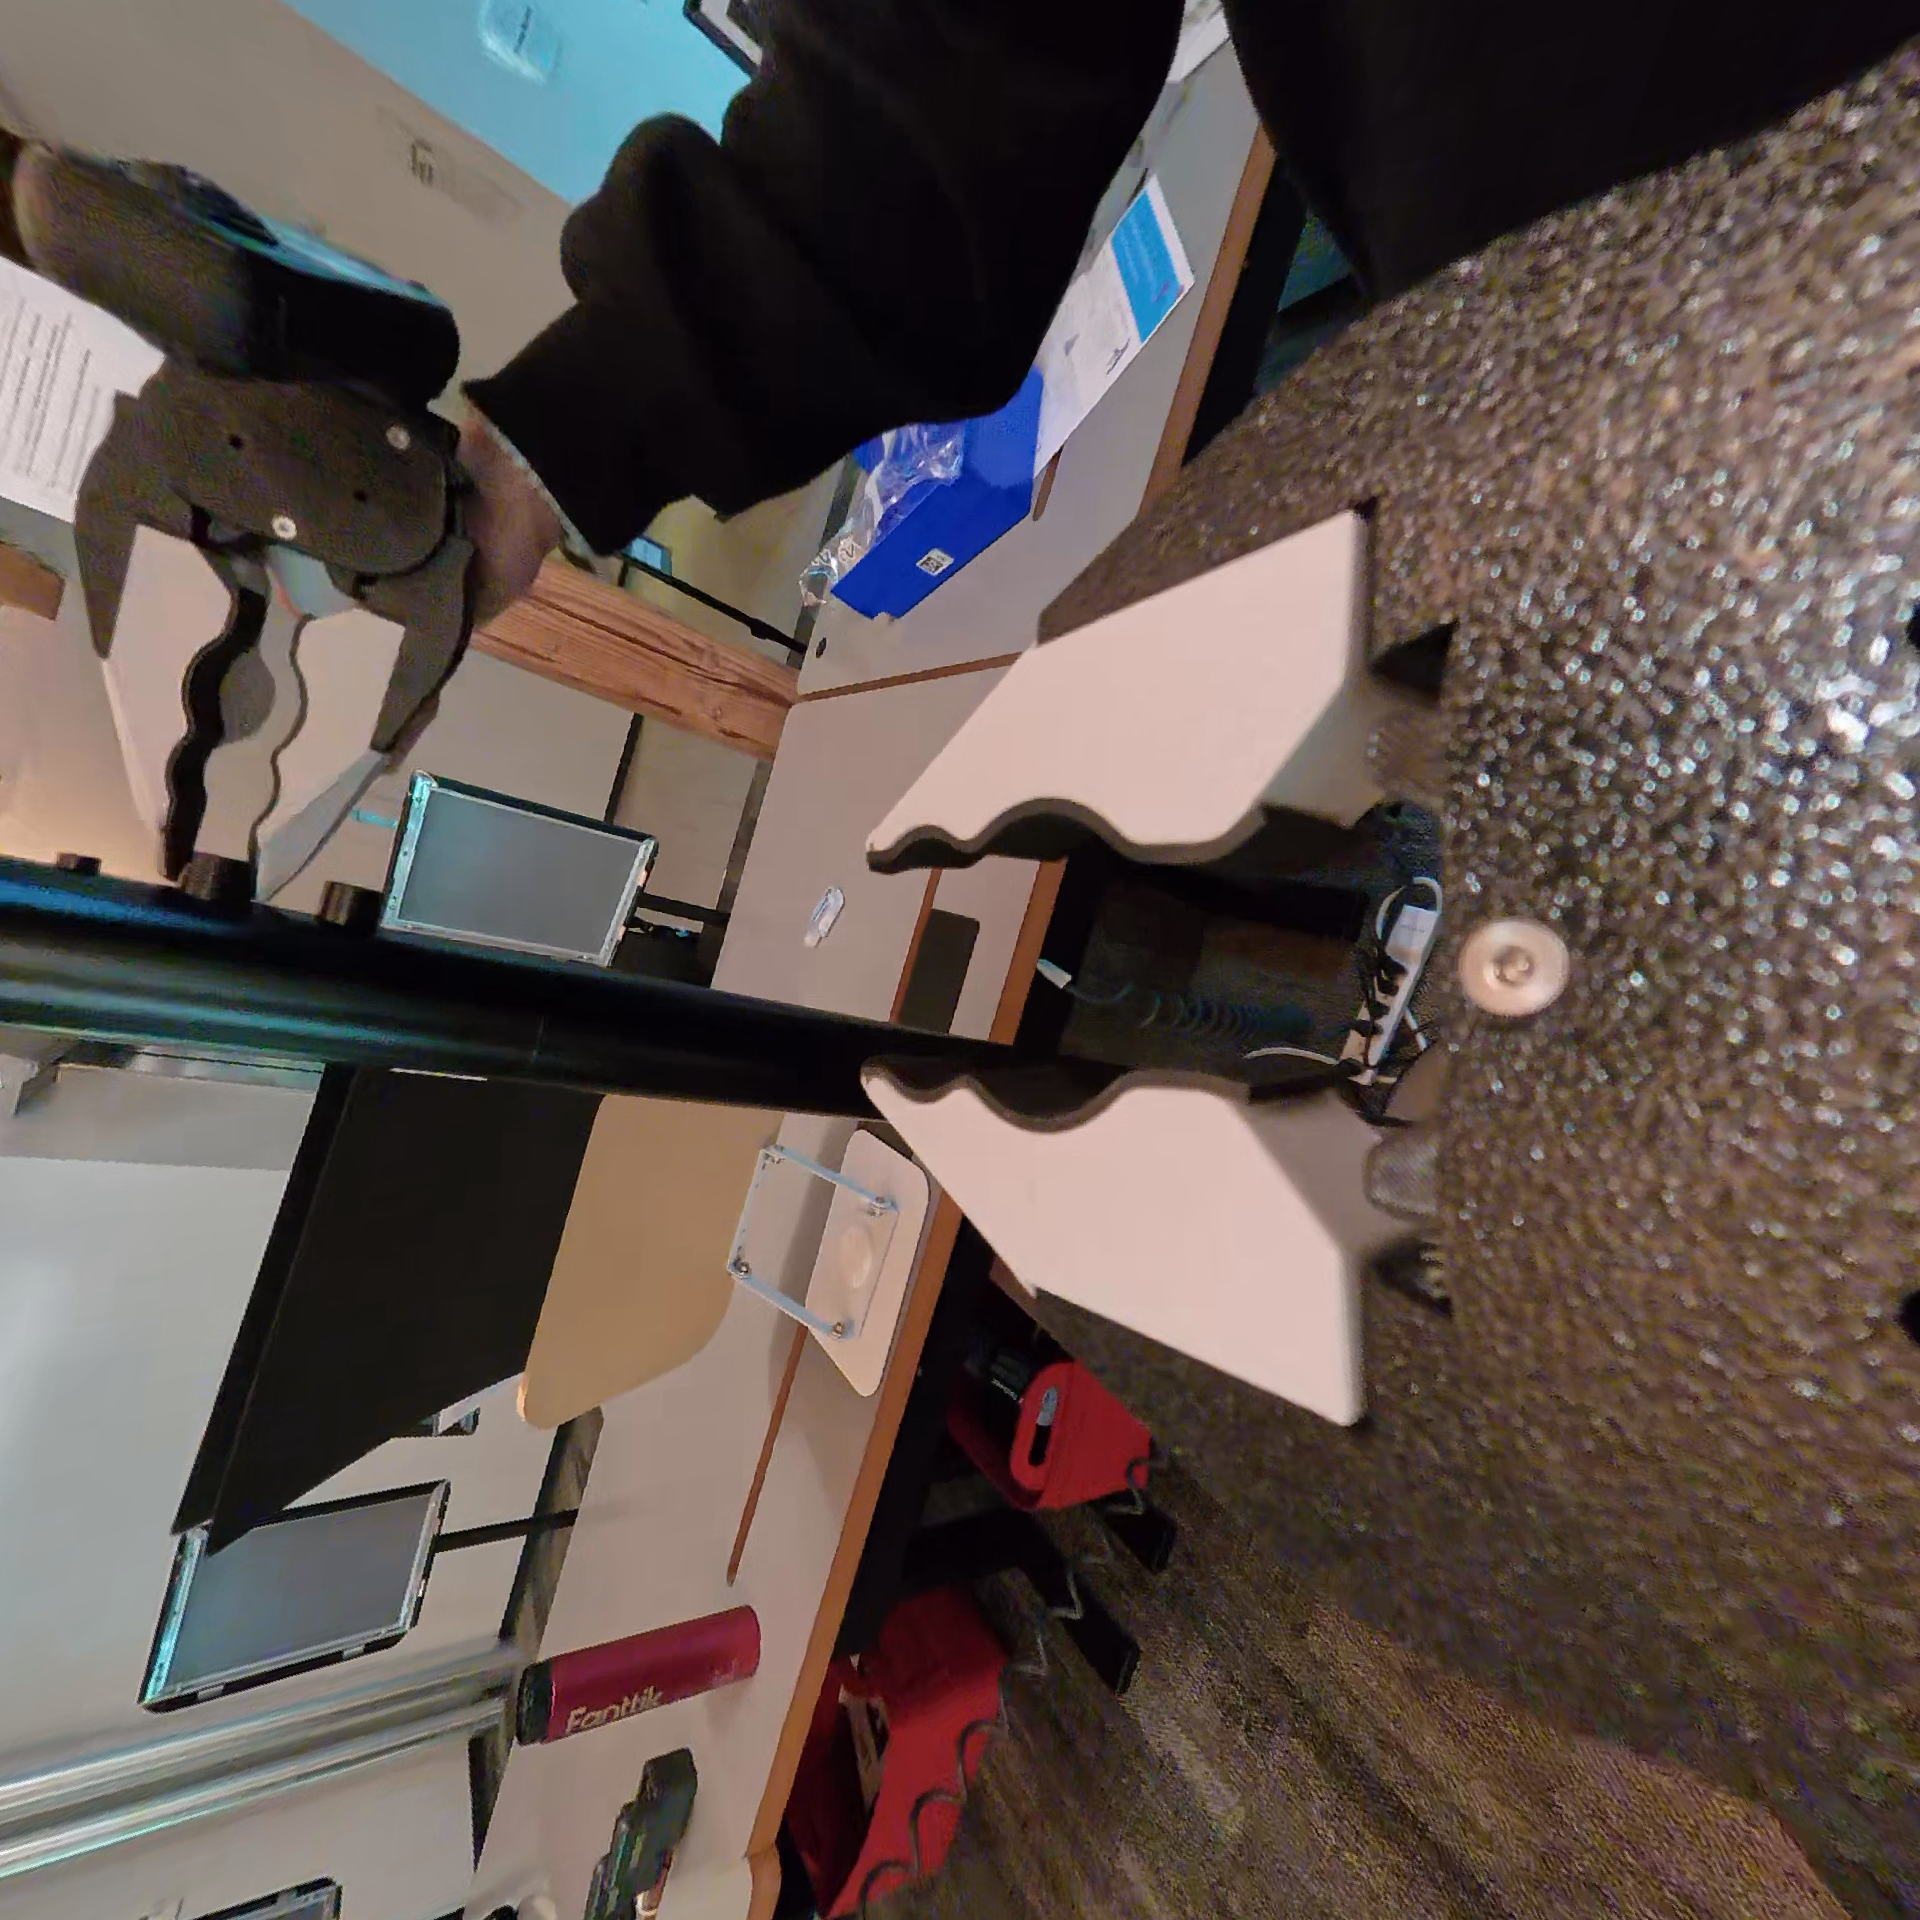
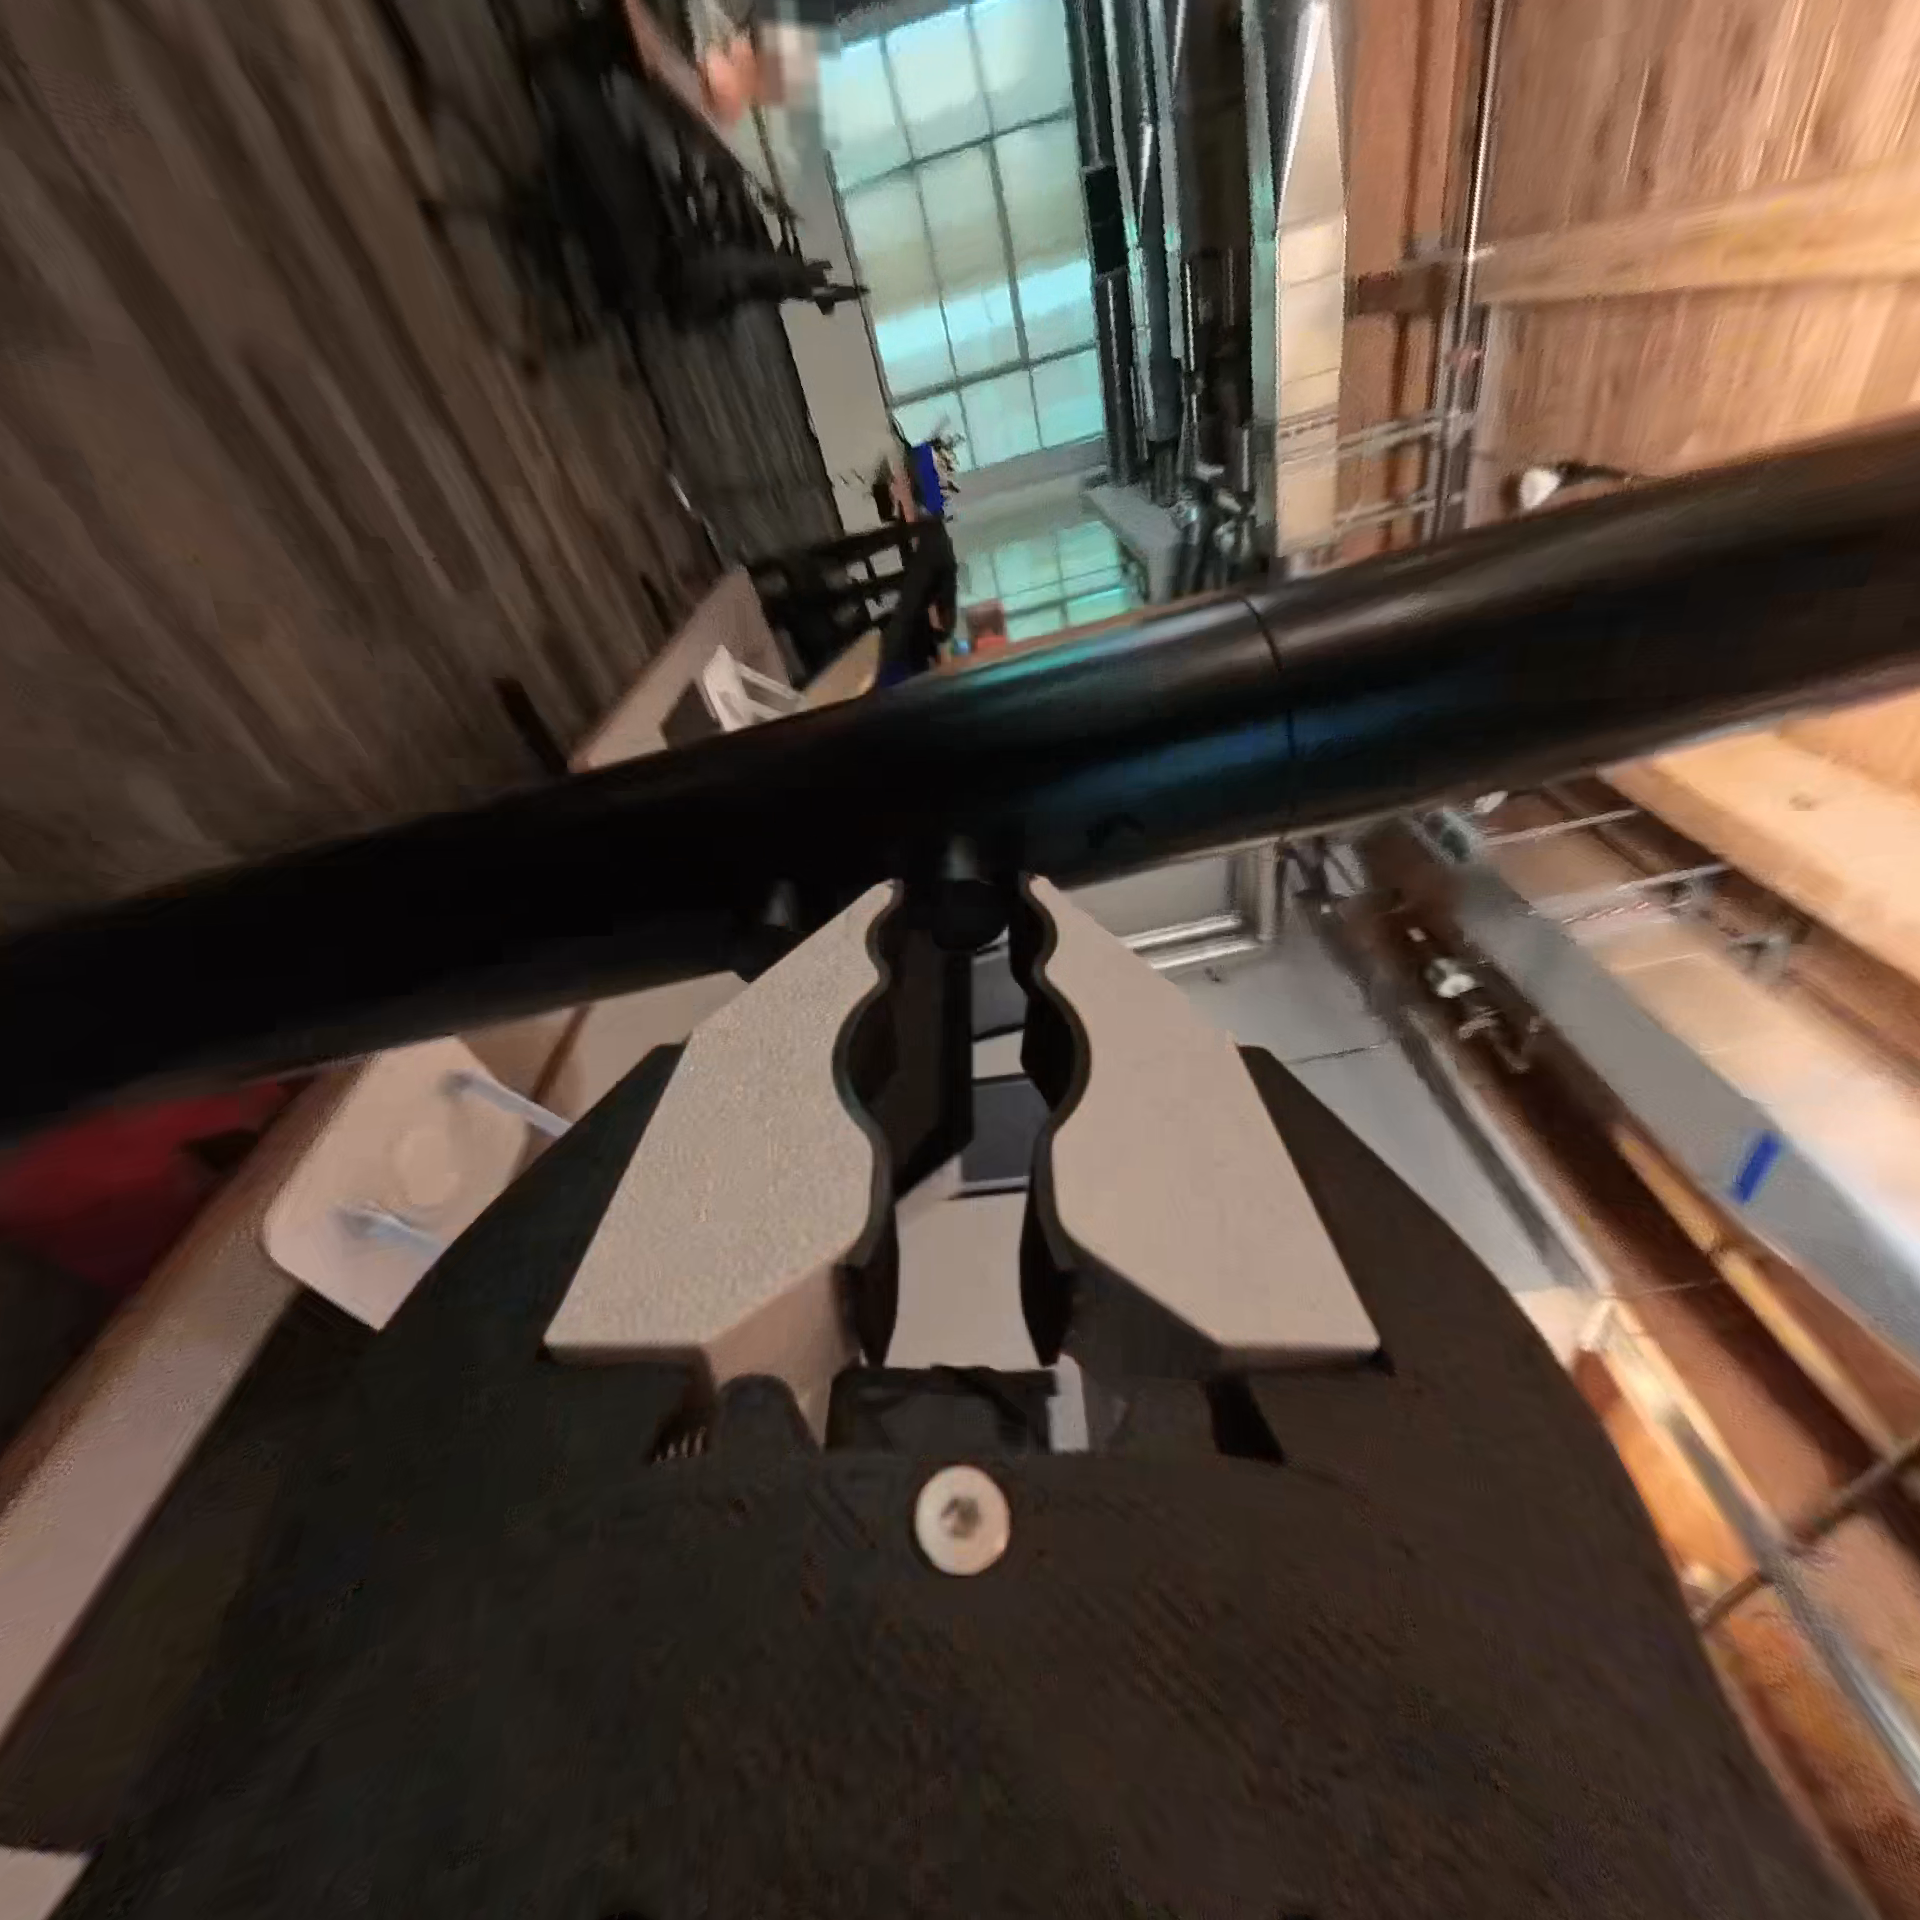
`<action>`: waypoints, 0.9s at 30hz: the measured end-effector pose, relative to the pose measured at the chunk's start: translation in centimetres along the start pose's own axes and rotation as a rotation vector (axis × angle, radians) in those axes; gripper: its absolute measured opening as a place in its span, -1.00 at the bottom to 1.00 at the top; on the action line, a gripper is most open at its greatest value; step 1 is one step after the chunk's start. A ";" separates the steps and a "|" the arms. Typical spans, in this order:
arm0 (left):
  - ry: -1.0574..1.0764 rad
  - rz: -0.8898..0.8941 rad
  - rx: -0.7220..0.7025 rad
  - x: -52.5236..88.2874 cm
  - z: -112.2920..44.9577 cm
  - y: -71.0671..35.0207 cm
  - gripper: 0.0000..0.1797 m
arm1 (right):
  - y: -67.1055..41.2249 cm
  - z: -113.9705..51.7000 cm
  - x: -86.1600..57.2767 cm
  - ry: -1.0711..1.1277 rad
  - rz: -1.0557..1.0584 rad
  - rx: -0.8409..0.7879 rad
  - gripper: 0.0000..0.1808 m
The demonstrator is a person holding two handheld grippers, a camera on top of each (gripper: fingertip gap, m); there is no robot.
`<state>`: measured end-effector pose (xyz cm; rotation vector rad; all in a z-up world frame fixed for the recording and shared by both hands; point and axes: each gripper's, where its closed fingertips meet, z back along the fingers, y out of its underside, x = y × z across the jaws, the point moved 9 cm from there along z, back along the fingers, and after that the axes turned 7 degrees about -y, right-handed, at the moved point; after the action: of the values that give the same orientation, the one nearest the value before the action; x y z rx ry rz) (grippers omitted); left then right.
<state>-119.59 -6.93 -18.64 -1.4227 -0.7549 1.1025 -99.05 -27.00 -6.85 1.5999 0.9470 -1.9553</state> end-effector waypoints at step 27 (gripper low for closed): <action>-0.021 0.036 -0.012 -1.2 -2.3 0.7 -0.64 | 0.4 -0.2 -0.3 -0.025 0.289 0.009 -0.81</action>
<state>-118.04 -9.01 -19.22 -1.4413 -0.7545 1.1444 -98.58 -27.17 -6.67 1.6125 0.6549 -1.7776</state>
